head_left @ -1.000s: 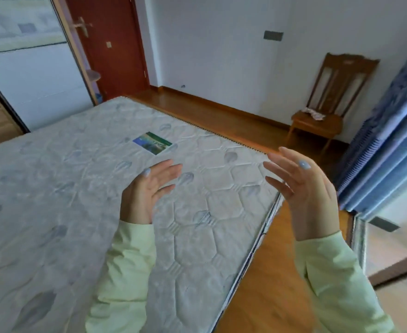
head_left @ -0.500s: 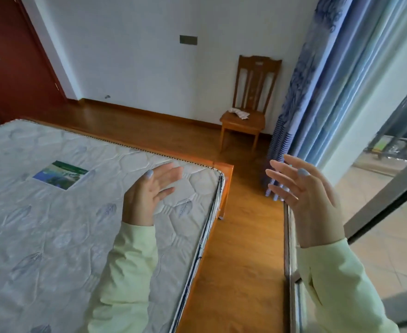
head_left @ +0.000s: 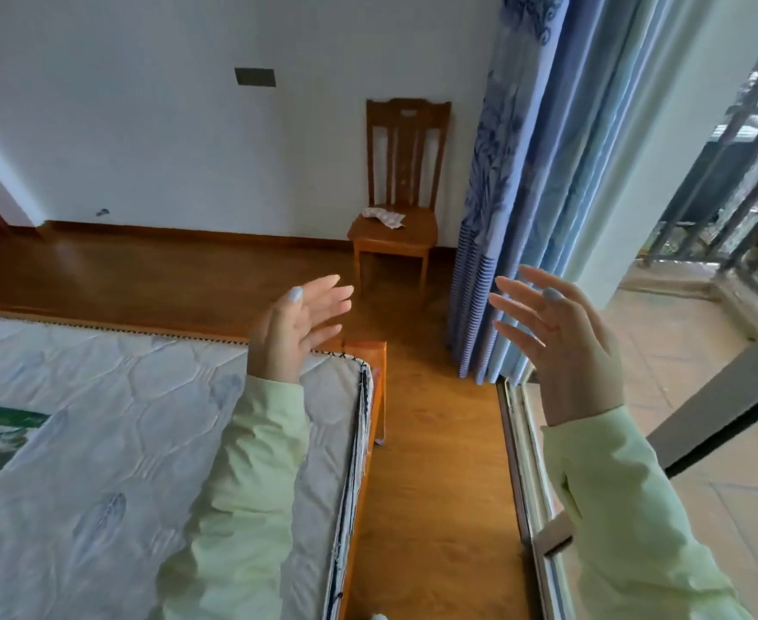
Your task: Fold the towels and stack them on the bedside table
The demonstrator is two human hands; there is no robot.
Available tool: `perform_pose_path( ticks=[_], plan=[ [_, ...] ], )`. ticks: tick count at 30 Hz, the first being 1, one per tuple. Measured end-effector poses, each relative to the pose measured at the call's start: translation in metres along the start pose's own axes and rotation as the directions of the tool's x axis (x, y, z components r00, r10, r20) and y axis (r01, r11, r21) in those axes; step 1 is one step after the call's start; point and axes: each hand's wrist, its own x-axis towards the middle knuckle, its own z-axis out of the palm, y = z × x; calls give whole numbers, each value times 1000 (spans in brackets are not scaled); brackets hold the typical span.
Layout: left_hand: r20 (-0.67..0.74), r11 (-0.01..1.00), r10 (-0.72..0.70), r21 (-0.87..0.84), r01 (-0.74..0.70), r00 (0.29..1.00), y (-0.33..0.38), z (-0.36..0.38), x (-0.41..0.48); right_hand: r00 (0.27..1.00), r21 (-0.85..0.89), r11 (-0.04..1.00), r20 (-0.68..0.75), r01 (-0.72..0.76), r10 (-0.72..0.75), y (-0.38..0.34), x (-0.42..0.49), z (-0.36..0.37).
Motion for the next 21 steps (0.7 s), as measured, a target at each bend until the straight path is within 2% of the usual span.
perform_pose_path(
  ticks=[11, 21],
  plan=[
    [76, 999, -21, -26, 23, 997, -36, 35, 150, 997, 5, 1000, -71, 5, -4, 30, 139, 3],
    [10, 999, 18, -27, -18, 1000, -60, 86, 291, 997, -3, 999, 70, 46, -45, 60, 301, -11]
  ],
)
